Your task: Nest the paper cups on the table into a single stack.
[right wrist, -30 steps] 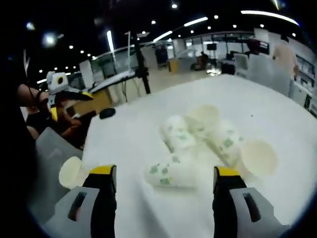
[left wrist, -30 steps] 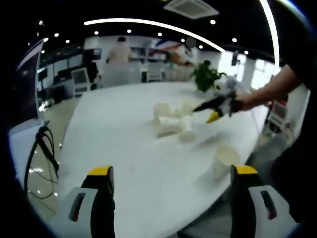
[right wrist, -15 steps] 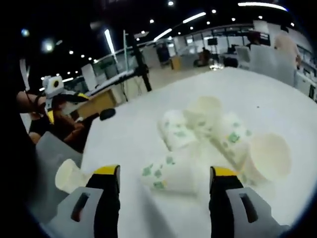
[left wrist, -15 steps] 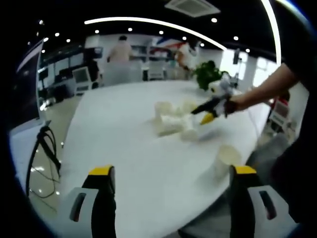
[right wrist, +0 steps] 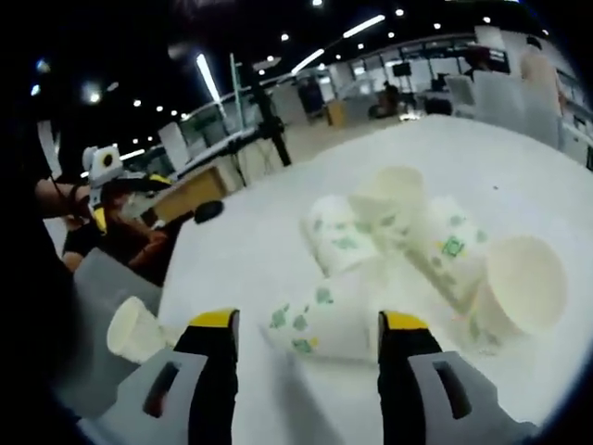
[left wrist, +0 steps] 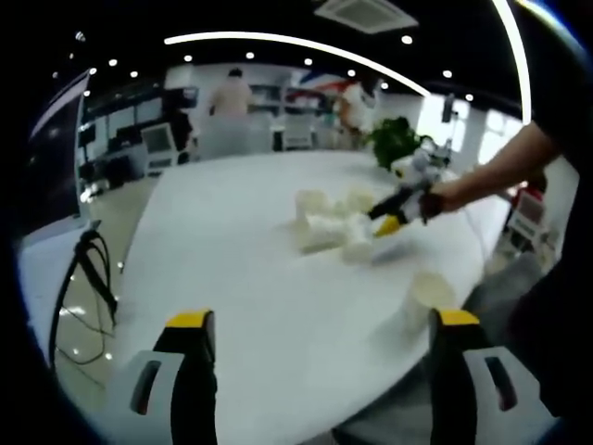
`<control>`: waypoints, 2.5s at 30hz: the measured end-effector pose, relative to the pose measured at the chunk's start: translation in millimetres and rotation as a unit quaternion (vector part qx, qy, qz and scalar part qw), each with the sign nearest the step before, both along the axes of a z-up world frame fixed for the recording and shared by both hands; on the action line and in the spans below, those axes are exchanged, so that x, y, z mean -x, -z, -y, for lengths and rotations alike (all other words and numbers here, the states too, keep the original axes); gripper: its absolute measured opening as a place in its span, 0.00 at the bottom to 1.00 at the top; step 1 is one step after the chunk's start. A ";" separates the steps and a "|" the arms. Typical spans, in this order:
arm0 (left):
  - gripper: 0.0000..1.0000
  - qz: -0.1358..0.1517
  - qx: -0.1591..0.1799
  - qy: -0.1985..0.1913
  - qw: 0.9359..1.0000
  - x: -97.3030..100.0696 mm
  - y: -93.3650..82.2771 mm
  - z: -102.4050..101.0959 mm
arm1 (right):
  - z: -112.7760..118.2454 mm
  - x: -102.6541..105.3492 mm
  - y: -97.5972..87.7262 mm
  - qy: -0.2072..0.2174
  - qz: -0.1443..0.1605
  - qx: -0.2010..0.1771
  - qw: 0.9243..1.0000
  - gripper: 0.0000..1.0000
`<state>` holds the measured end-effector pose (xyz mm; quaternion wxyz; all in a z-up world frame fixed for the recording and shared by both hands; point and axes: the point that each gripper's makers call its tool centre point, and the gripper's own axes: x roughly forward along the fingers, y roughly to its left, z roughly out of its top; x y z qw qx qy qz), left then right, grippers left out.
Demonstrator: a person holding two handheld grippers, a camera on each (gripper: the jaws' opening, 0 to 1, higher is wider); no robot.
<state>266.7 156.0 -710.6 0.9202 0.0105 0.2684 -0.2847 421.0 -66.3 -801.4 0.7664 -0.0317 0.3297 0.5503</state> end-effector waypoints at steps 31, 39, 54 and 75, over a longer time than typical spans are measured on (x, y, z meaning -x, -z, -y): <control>0.94 -0.003 0.008 0.007 1.000 2.2 3.3 7.2 | 3.2 39.4 -14.5 -0.025 -0.052 -0.075 0.995 0.00; 0.93 0.001 0.012 0.012 1.000 1.1 2.2 8.6 | 6.1 44.8 -16.5 -0.020 -0.056 -0.074 0.995 0.00; 0.93 0.012 0.018 0.026 0.999 -1.9 -2.9 11.0 | 8.2 54.8 -22.1 -0.017 -0.046 -0.064 0.997 0.00; 0.93 0.017 0.019 0.034 0.999 1.1 -4.9 12.4 | 7.0 69.4 -21.1 -0.019 -0.048 -0.058 0.997 0.00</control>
